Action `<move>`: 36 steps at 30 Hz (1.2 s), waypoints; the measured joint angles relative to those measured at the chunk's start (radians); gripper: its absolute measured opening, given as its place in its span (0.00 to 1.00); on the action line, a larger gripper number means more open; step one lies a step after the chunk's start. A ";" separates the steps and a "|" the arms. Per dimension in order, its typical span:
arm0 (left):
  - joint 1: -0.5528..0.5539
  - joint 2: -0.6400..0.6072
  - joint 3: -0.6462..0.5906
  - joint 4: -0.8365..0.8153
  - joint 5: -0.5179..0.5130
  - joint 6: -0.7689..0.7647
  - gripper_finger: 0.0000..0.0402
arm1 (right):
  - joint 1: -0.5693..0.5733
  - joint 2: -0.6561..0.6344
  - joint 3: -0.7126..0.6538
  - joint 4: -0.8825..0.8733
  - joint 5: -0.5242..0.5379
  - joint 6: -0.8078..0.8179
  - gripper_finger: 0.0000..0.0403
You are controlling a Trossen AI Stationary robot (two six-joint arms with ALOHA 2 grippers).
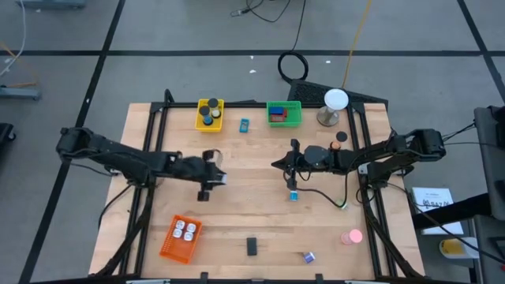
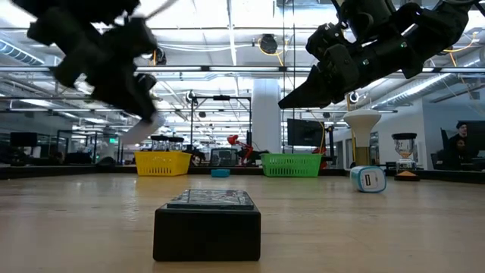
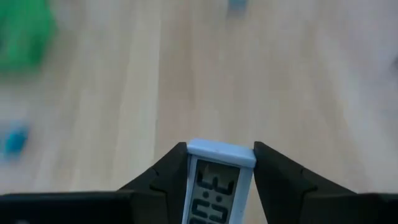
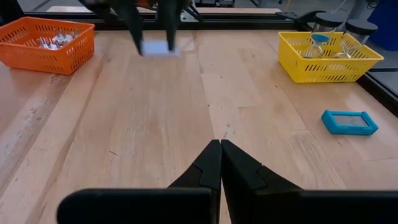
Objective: Pick & Place Office items
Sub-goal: Put the white digital clock into the green bin
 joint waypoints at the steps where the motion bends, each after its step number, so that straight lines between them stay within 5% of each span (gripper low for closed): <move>1: 0.014 -0.011 -0.045 0.152 0.041 0.007 0.38 | 0.000 0.000 0.000 0.001 0.000 0.001 0.00; 6: 0.095 0.028 -0.287 0.871 0.168 -0.006 0.38 | 0.000 0.002 0.000 0.043 0.033 0.055 0.02; 11: 0.147 0.137 -0.358 1.218 0.241 -0.049 0.38 | -0.001 0.086 0.002 0.230 0.080 0.114 0.11; 26: 0.174 0.414 -0.187 1.412 0.253 -0.059 0.39 | 0.076 0.363 0.115 0.592 0.110 0.079 0.57; 36: 0.179 0.445 -0.121 1.401 0.252 -0.075 0.39 | 0.101 0.461 0.235 0.588 0.206 0.003 0.77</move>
